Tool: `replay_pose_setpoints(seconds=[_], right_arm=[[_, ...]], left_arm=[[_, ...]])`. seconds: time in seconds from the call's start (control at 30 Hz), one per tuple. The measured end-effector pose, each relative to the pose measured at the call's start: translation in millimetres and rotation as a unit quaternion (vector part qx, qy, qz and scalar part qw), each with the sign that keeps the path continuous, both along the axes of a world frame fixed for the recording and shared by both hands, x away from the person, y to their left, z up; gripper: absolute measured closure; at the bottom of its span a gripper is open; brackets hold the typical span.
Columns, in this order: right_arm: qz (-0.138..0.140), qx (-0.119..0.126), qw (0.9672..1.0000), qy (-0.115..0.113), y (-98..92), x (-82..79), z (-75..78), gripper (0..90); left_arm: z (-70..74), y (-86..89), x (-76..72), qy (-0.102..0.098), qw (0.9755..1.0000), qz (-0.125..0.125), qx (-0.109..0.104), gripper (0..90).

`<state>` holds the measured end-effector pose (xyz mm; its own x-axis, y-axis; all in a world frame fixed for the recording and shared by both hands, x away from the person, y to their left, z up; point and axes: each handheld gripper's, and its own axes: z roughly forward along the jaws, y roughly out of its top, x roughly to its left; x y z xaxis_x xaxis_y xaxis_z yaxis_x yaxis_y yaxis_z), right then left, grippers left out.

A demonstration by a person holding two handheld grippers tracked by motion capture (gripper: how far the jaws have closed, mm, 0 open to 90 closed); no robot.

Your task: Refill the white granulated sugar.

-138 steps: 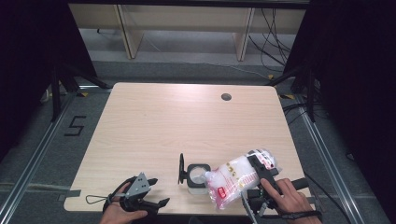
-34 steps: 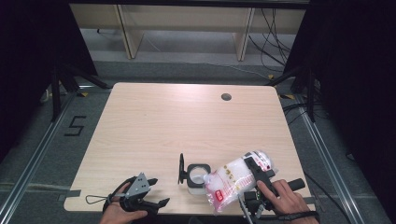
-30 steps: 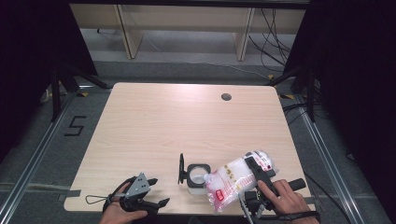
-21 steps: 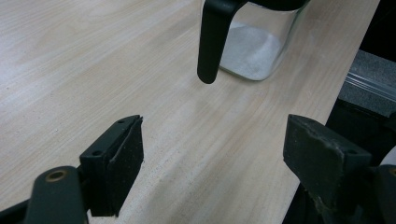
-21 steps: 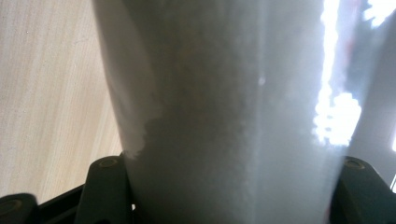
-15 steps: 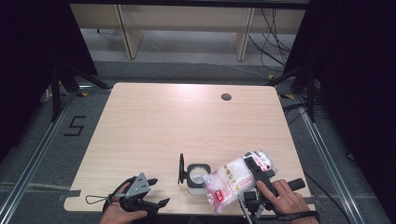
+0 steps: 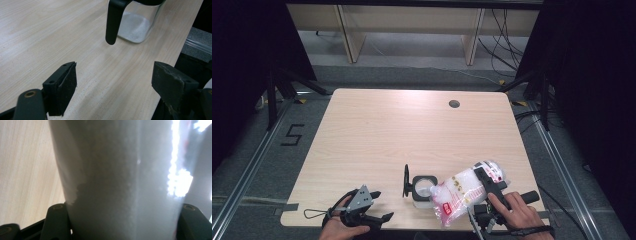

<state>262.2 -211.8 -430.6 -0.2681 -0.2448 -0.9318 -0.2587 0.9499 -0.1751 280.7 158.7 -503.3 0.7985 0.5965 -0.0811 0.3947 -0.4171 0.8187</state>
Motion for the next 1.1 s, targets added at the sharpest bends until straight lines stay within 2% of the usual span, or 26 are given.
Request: replay_pose_setpoints(seconds=[0.03,0.07,0.1,0.13,0.17,0.2,0.23,0.27,0.3,0.37,0.43,0.47,0.6,0.63,0.73,0.77,0.8,0.83,0.87,0.9,0.97,1.03,1.1], right_arm=[[0.014,-0.003,0.9999,0.001,0.3,2.2,3.4,41.2],[0.014,-0.003,0.9999,0.001,0.3,2.2,3.4,41.2],[-0.005,0.001,1.0,0.007,-0.2,0.4,3.0,41.2],[0.004,-0.002,1.0,0.002,-0.8,2.1,2.3,41.2],[0.023,-0.01,0.9996,-0.013,-1.2,4.8,2.4,41.2],[-0.002,0.004,1.0,0.002,-2.9,2.7,0.5,41.2],[-0.005,-0.004,1.0,0.003,-2.3,2.9,1.9,41.2],[-0.005,-0.004,1.0,0.003,-2.3,2.9,1.9,41.2],[-0.007,0.007,0.9999,0.002,-4.7,3.4,-1.0,41.2],[-0.006,0.009,0.9999,0.0,-5.1,3.6,-0.7,41.2],[-0.006,-0.02,0.9998,0.001,-4.0,3.5,4.6,41.2],[-0.002,-0.017,0.9999,-0.003,-4.3,4.0,4.6,41.3],[-0.008,-0.01,0.9999,0.0,-5.3,2.2,4.9,41.3],[0.005,-0.007,0.9999,-0.008,-5.4,3.2,4.0,41.3],[-0.003,-0.002,1.0,-0.002,-6.0,1.4,3.5,41.3],[0.002,-0.004,1.0,-0.002,-5.5,1.5,3.7,41.3],[0.007,0.004,1.0,-0.006,-5.2,1.1,1.6,41.3],[0.007,0.004,1.0,-0.006,-5.2,1.1,1.6,41.3],[0.009,-0.014,0.9999,-0.004,-3.5,1.0,3.9,41.3],[-0.002,-0.006,1.0,0.003,-3.3,-0.4,2.4,41.3],[0.006,-0.007,1.0,0.002,-1.8,-0.2,1.5,41.3],[0.005,-0.006,1.0,0.003,-1.3,-0.3,1.9,41.3],[0.012,-0.009,0.9999,-0.004,-0.8,0.9,3.0,41.3]], left_arm=[[0.2,0.6,0.3,0.002,1.0,0.0,0.006,19.7],[0.2,0.6,0.3,0.002,1.0,0.0,0.006,19.7],[0.3,1.2,1.0,-0.001,0.9999,-0.001,0.013,19.7],[0.3,0.7,0.6,0.0,1.0,-0.001,0.008,19.7],[0.6,0.7,1.3,-0.007,0.9999,-0.01,0.008,19.7],[0.6,0.7,1.3,-0.007,0.9999,-0.01,0.008,19.8],[0.2,0.4,0.2,0.002,1.0,0.0,0.004,19.7],[0.2,0.4,0.2,0.002,1.0,0.0,0.004,19.7],[0.2,0.5,0.2,0.003,1.0,-0.001,0.004,19.8],[0.1,0.1,0.1,0.003,1.0,0.0,0.001,19.7],[0.4,1.2,1.0,-0.001,0.9999,-0.001,0.012,19.7],[0.1,0.1,0.0,0.004,1.0,0.0,0.001,19.7],[0.0,0.1,-0.1,0.002,1.0,0.003,-0.001,19.7],[0.5,1.5,0.7,-0.003,0.9999,0.0,0.012,19.8],[0.6,1.6,0.9,-0.002,0.9999,0.001,0.012,19.8],[0.5,1.0,0.2,-0.001,1.0,0.002,0.003,19.8],[0.3,0.5,-0.1,0.0,1.0,0.004,0.001,19.8],[-0.1,-0.3,-0.7,0.001,1.0,0.004,-0.007,19.8],[0.1,-0.3,-0.7,0.002,1.0,0.005,-0.006,19.7],[0.5,1.5,0.6,-0.002,1.0,0.003,0.009,19.7],[-0.1,-0.3,-0.7,0.001,1.0,0.004,-0.007,19.8],[0.6,1.6,0.8,-0.002,0.9999,0.002,0.012,19.8],[0.5,0.6,0.2,-0.003,1.0,0.0,0.004,19.7]])
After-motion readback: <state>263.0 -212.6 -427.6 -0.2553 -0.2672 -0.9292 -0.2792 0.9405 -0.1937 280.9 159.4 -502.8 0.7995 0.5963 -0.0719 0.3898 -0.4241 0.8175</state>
